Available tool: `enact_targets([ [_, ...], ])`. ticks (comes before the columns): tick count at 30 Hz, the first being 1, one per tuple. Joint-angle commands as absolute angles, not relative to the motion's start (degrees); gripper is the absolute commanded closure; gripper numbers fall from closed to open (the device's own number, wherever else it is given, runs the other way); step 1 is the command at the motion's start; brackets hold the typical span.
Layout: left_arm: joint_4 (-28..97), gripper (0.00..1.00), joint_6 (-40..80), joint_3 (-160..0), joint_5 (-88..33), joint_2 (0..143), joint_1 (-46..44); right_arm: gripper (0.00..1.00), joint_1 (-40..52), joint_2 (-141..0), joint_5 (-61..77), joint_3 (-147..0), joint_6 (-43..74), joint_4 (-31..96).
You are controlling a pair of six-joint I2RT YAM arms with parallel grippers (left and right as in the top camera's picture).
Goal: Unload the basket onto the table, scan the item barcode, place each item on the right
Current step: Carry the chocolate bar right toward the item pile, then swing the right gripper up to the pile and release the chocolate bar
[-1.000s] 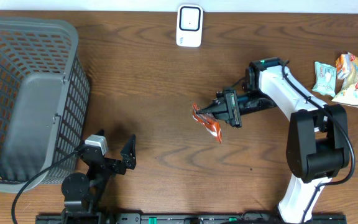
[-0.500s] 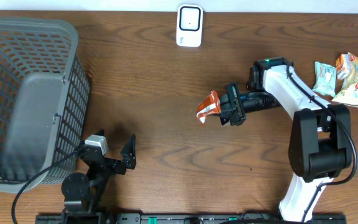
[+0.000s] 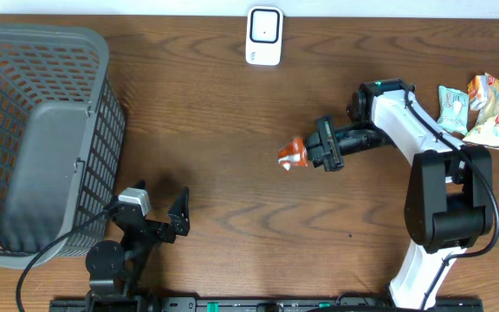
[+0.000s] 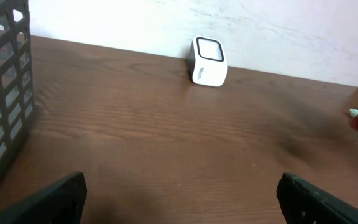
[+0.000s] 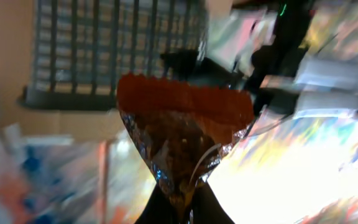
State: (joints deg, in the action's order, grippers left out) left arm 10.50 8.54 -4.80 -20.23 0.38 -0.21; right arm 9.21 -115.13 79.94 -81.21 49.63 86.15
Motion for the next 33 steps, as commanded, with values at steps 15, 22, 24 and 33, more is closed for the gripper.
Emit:
enact_targets([
  [15,11.92,0.02,7.55,-3.88,-20.1,0.38,-0.08,0.99,9.39,-115.18,73.32,-81.54,46.5,77.34],
  [22,11.92,0.02,7.55,-3.88,-20.1,0.38,-0.08,0.99,7.2,-115.18,89.49,-81.54,19.42,79.66],
  [24,11.92,0.02,7.55,-3.86,-20.08,0.38,-0.08,0.99,6.72,-115.18,89.45,-81.54,19.2,80.09],
  [33,11.92,0.02,7.55,-3.86,-20.1,0.38,-0.08,0.99,6.52,-115.18,89.54,-81.54,15.51,79.94],
])
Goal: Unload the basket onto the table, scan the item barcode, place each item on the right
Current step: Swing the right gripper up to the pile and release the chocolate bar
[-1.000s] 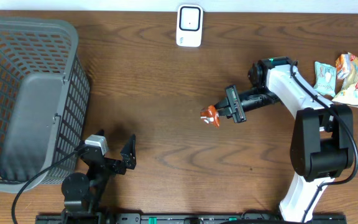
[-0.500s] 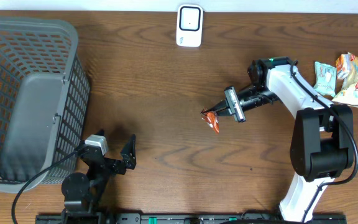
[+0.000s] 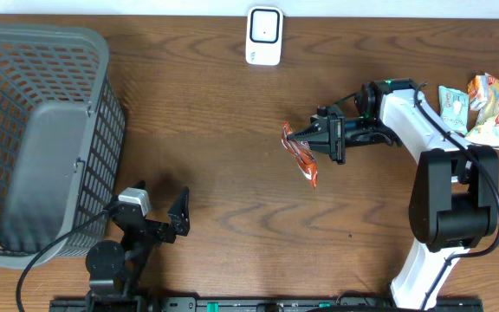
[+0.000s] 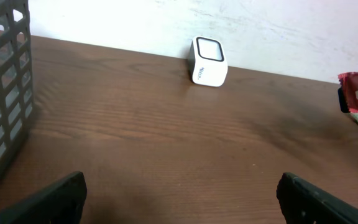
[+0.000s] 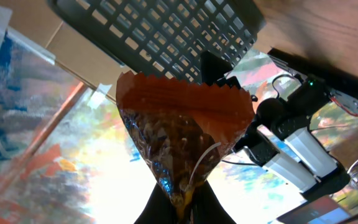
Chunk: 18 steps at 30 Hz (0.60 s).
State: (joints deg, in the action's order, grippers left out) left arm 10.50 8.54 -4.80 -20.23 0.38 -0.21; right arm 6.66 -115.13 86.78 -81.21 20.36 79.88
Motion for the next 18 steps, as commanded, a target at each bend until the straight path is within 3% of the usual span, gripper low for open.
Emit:
enact_targets([
  [1,11.92,0.02,7.55,-3.88,-20.1,0.38,-0.08,0.99,6.39,-115.18,89.54,-81.54,12.84,80.05],
  [8,11.92,0.02,7.55,-3.88,-20.08,0.38,-0.08,0.99,3.99,-115.18,89.32,-81.54,-0.69,80.44],
  [14,11.92,0.02,7.55,-3.88,-20.1,0.38,-0.08,0.99,3.51,-115.18,88.6,-81.54,-2.44,81.8],
  [18,11.92,0.02,7.55,-3.88,-20.1,0.38,-0.08,0.99,3.7,-115.18,76.79,-81.54,-2.42,70.08],
])
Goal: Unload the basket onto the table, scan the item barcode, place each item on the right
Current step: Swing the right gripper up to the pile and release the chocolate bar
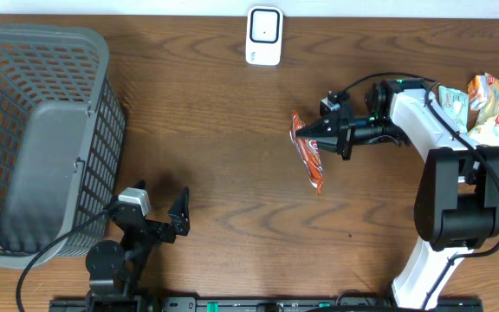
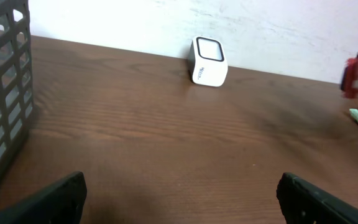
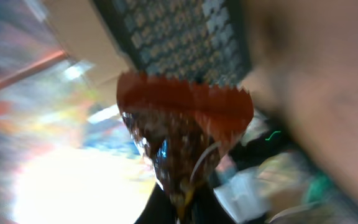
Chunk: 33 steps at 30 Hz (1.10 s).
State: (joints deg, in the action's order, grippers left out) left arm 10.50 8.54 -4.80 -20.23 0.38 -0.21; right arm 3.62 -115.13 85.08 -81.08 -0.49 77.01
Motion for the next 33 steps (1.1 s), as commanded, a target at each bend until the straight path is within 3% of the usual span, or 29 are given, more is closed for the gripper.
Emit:
enact_targets([
  [1,11.92,0.02,7.55,-3.88,-20.1,0.38,-0.08,0.99,4.05,-115.18,71.05,-81.54,-2.15,66.46],
  [4,11.92,0.02,7.55,-3.88,-20.1,0.38,-0.08,0.99,5.1,-115.18,60.8,-81.54,6.44,60.51],
  [11,11.92,0.02,7.55,-3.88,-20.08,0.38,-0.08,0.99,8.19,-115.18,57.91,-81.54,21.58,37.54],
  [15,11.92,0.02,7.55,-3.88,-20.1,0.38,-0.08,0.99,10.28,-115.18,32.47,-81.54,47.13,33.87],
  [18,11.92,0.02,7.55,-3.88,-20.1,0.38,-0.08,0.99,11.0,-115.18,22.39,-81.54,68.42,30.41],
  [21,11.92,0.02,7.55,-3.88,-20.08,0.38,-0.08,0.99,11.84,-115.26,14.81,-81.54,79.09,20.1],
  [28,11.92,0.02,7.55,-3.88,-20.08,0.38,-0.08,0.98,13.85,-115.55,-5.02,-81.89,84.18,-0.01],
  [33,11.92,0.02,7.55,-3.86,-20.1,0.38,-0.08,0.98,14.37,-120.25,-8.45,-88.79,83.11,-1.54],
])
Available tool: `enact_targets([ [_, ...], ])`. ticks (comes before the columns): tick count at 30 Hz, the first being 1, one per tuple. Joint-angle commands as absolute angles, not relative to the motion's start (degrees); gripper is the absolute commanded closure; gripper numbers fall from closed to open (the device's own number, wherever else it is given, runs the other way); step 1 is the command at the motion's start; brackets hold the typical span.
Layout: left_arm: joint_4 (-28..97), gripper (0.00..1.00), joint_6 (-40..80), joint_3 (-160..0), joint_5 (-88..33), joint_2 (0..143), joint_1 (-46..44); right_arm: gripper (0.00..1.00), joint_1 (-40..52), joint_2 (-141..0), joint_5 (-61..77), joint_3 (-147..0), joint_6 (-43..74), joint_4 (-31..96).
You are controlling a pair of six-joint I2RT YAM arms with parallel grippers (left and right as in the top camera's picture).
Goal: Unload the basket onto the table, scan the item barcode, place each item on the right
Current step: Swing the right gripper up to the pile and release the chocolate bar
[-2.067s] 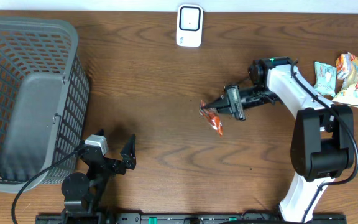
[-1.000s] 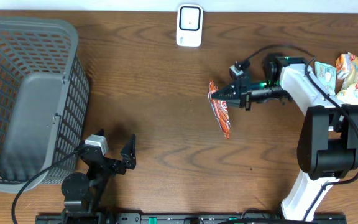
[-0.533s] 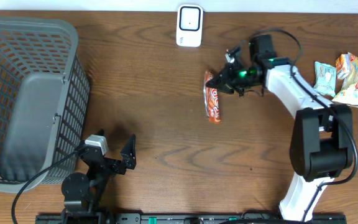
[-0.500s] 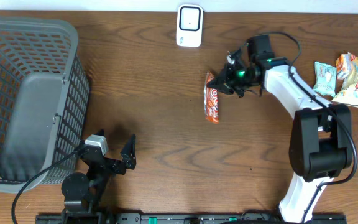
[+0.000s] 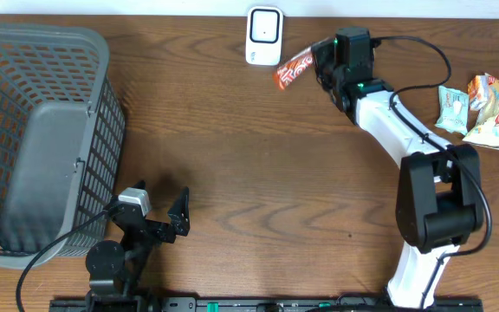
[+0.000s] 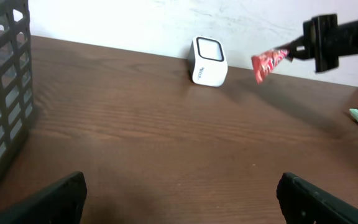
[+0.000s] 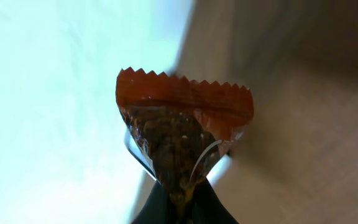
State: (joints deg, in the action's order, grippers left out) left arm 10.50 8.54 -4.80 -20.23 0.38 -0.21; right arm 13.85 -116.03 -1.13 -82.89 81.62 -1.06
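A red snack packet (image 5: 294,68) hangs in the air just right of the white barcode scanner (image 5: 264,35) at the table's far edge. My right gripper (image 5: 317,61) is shut on the packet's end; the wrist view fills with the packet (image 7: 184,134) pinched between the fingers. From the left wrist the packet (image 6: 268,61) shows beside the scanner (image 6: 208,61). My left gripper (image 6: 179,196) stays open near the front edge, holding nothing, far from both.
A grey mesh basket (image 5: 37,139) fills the left side of the table. Several snack packets (image 5: 483,104) lie at the right edge. The wall runs directly behind the scanner.
My right gripper has moved with the red packet from mid-table, right of centre, up to the far edge, right beside the scanner. The left arm has not moved.
My right gripper held the red packet over the table's middle right. Then the packet was turned and hung lengthwise at about the same place. Now it is held at the far edge next to the scanner. The left gripper stayed open and still throughout.
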Motion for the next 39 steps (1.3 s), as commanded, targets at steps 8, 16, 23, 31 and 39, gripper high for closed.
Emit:
enact_targets([
  [8,11.92,0.02,7.55,-3.88,-20.1,0.38,-0.08,0.98,14.35,-139.28,-5.61,-117.67,82.63,8.14],
  [16,11.92,0.02,7.55,-3.88,-20.1,0.38,-0.08,0.98,15.38,-152.51,-3.05,-139.13,82.63,14.63],
  [23,11.92,0.02,7.55,-3.86,-20.08,0.38,-0.08,0.98,17.41,-154.04,-6.02,-139.44,77.78,13.23],
  [31,11.92,0.02,7.55,-3.88,-20.1,0.38,-0.08,0.98,19.11,-154.04,-10.57,-141.05,62.19,10.7],
  [39,11.92,0.02,7.55,-3.88,-20.1,0.38,-0.08,0.98,14.44,-151.28,-17.72,-153.47,52.45,39.7],
])
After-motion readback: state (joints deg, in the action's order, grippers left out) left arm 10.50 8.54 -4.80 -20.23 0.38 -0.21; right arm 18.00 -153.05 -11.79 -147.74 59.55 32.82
